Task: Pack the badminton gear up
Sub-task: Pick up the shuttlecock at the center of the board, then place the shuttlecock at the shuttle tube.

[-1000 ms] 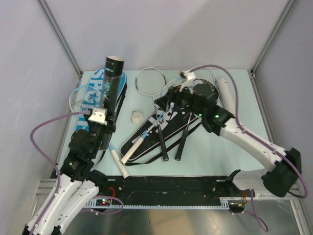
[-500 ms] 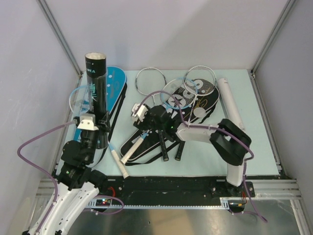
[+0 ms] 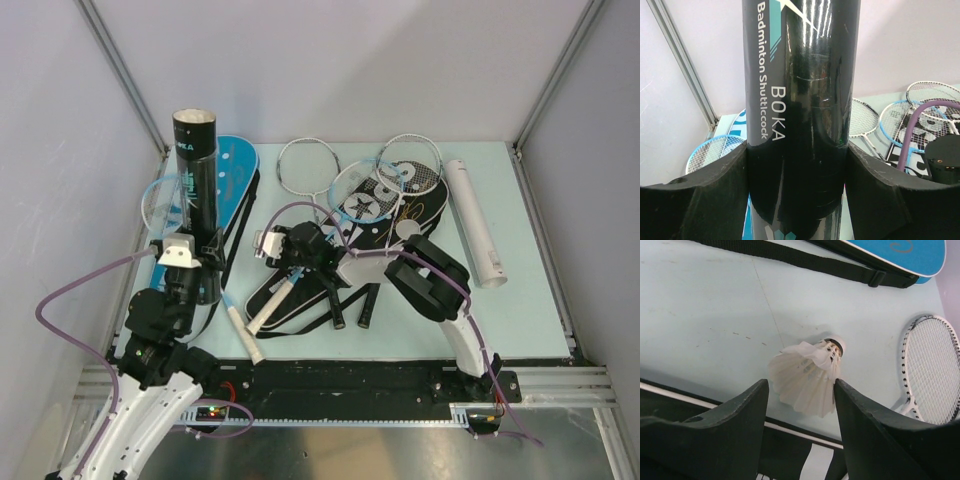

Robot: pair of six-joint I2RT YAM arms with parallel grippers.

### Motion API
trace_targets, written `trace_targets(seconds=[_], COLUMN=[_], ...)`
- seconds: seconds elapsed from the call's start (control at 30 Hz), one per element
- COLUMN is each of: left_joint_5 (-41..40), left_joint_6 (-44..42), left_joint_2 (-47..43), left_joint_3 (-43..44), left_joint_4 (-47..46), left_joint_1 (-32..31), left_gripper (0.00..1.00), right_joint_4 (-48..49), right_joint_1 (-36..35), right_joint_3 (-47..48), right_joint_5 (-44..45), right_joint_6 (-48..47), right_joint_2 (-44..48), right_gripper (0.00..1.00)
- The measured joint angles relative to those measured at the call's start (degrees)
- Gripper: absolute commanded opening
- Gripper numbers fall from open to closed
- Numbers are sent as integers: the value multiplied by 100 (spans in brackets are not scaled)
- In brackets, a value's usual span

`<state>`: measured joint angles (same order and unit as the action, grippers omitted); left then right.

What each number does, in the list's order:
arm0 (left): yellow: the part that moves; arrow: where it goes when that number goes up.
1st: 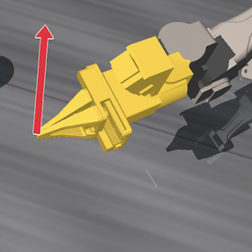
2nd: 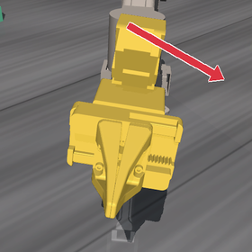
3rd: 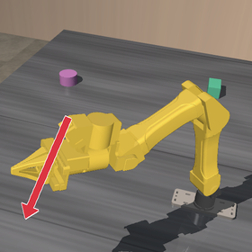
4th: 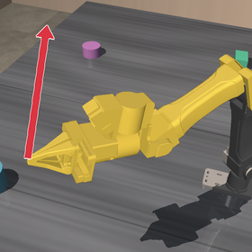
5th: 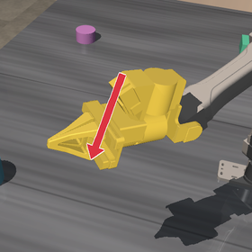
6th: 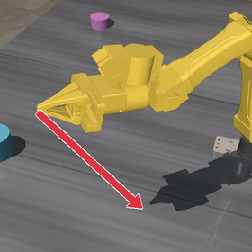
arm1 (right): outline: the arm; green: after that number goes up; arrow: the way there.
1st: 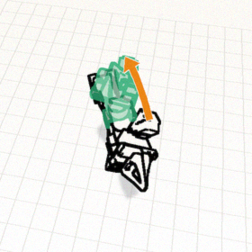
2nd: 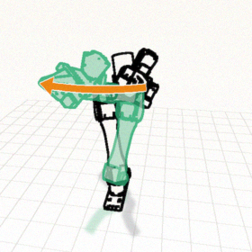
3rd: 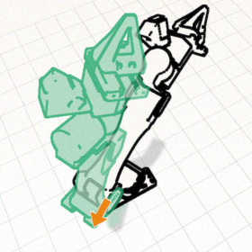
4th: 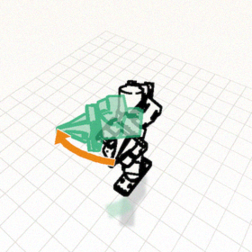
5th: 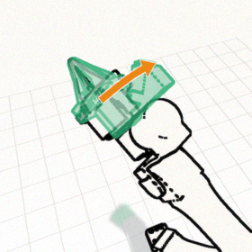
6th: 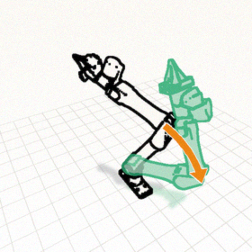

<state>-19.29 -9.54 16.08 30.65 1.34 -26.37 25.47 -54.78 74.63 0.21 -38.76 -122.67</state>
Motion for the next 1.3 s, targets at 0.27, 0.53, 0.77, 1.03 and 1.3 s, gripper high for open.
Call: trace_targets(seconds=[0.27, 0.53, 0.77, 1.03, 1.3], left_joint_5=[103, 409, 584, 774, 1871], left_joint_6=[-59, -114, -149, -264, -627], left_joint_2=[74, 155, 164, 232, 243], left_joint_3=[-17, -94, -96, -98, -181], left_joint_4=[-17, -42, -50, -83, -101], left_joint_1=[0, 0, 0, 0, 0], left_gripper=[34, 34, 33, 33, 35], right_joint_4=[48, 173, 81, -389, -1687], right_joint_1=[70, 109, 157, 350, 1423], right_joint_3=[297, 315, 310, 310, 310], right_joint_5=[35, 107, 52, -114, -433], right_joint_6=[-273, -280, 245, 1705, 3711], right_joint_2=[-271, -269, -2, 1152, 2651], right_gripper=[33, 1, 0, 0, 0])
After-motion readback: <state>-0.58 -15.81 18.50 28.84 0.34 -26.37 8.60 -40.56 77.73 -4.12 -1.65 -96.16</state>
